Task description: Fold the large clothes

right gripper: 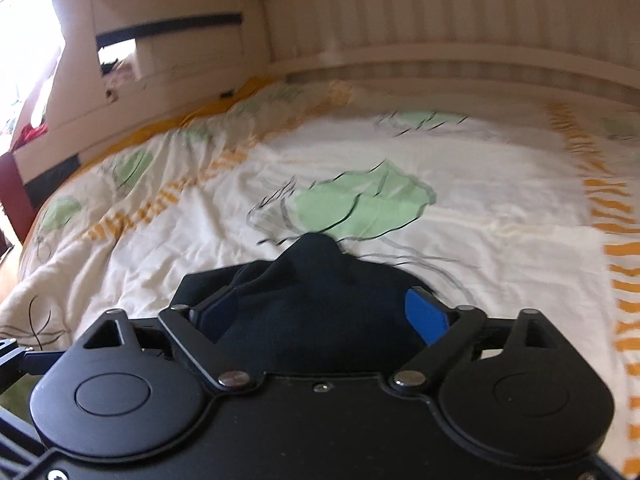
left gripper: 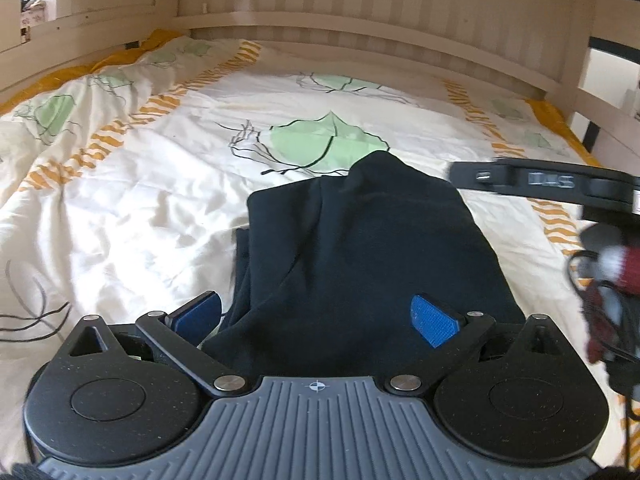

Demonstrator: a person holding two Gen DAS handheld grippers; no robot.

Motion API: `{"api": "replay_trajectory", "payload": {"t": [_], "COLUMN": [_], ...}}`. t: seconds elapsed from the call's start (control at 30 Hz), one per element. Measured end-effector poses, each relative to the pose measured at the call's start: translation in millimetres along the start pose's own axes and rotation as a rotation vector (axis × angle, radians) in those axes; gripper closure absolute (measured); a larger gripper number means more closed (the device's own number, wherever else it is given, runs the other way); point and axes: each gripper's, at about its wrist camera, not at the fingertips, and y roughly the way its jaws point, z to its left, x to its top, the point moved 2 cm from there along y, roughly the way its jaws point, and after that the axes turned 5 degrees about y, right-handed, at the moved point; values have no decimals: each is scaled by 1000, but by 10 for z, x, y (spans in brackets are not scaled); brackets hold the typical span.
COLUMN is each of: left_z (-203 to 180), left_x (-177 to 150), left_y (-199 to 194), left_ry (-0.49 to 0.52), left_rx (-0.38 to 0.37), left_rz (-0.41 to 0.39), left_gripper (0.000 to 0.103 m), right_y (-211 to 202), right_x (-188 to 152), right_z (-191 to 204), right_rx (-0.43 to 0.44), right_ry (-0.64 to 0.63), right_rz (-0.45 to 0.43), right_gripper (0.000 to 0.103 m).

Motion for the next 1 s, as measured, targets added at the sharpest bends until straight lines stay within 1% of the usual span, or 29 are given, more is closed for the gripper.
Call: {"api": "replay_trajectory", "payload": {"t": [0.07, 0.17, 0.33, 0.5, 0.67, 0.8, 0.87, 1.0], "left_z": [-19, -48, -100, -174, -236, -286, -305, -311], "left_x": [7, 6, -21, -61, -101, -148, -170, -230], "left_y": [-54, -137, -251, -362, -539, -661, -693, -735], "left_ry": [1, 1, 10, 42, 73, 89, 91, 75], "left_rx": [-1, -10, -13, 28, 75, 112, 108, 73], "left_rz": [-2, -4, 6, 27, -9, -21, -12, 12], "left_gripper": [0, 0, 0, 0, 1, 1, 1, 1], "right_y": [-156, -357, -584, -780, -973, -1131, -1208, -1343], "right_x": [-5, -34, -170, -365, -515, -597, -642, -718], "right_z": [-41, -87, -102, -43, 34, 73, 102, 175], "right_rx": [-23, -56, -120, -149, -181, -183, -196, -224], "right_ry": [27, 71, 126, 156, 161, 170, 166, 132], "right_rz": [-23, -35, 0, 24, 41, 43, 44, 54], "right_gripper": [0, 1, 0, 0, 0, 1, 0, 0]}}
